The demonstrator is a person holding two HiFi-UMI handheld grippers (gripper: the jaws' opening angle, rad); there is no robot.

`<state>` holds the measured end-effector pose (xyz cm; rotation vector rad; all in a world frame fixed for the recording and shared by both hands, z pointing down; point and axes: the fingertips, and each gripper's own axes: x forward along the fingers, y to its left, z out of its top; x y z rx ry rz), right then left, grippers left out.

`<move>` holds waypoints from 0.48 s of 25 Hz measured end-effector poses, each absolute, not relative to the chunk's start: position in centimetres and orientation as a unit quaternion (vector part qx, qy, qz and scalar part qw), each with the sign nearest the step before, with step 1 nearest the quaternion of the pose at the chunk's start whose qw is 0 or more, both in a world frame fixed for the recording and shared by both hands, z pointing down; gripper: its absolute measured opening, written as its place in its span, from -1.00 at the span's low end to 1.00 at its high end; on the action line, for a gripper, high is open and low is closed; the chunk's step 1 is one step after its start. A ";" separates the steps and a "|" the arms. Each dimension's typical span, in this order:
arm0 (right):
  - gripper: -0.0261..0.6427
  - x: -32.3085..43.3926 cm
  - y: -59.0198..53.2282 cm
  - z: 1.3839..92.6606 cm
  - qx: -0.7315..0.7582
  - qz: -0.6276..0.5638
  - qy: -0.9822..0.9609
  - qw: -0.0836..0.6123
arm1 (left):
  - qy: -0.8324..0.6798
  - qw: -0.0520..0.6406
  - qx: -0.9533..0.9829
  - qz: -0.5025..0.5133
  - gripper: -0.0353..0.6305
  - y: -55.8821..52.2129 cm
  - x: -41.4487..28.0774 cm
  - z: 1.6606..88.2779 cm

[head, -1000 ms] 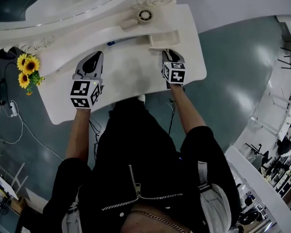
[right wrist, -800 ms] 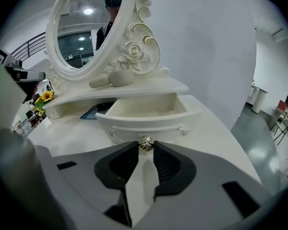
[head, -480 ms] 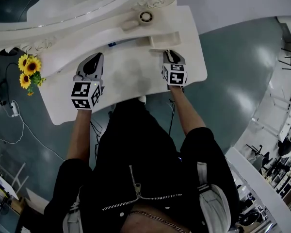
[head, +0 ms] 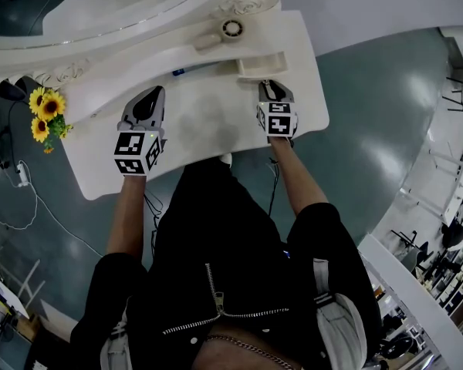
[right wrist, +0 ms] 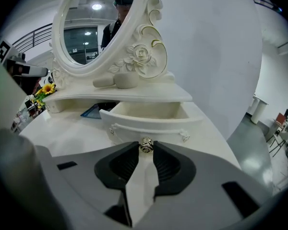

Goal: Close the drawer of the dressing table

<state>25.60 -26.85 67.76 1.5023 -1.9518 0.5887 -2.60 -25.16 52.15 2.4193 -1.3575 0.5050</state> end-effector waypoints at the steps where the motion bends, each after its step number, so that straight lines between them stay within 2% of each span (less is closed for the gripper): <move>1: -0.62 25.4 -26.9 67.8 0.564 0.217 -0.737 0.303 | -0.476 0.160 0.847 0.177 -0.83 -25.2 -2.7 52.2; 12: -0.63 24.5 -26.3 67.8 0.549 0.137 -0.736 0.371 | -0.482 0.165 0.842 0.179 -0.83 -25.1 -3.5 52.4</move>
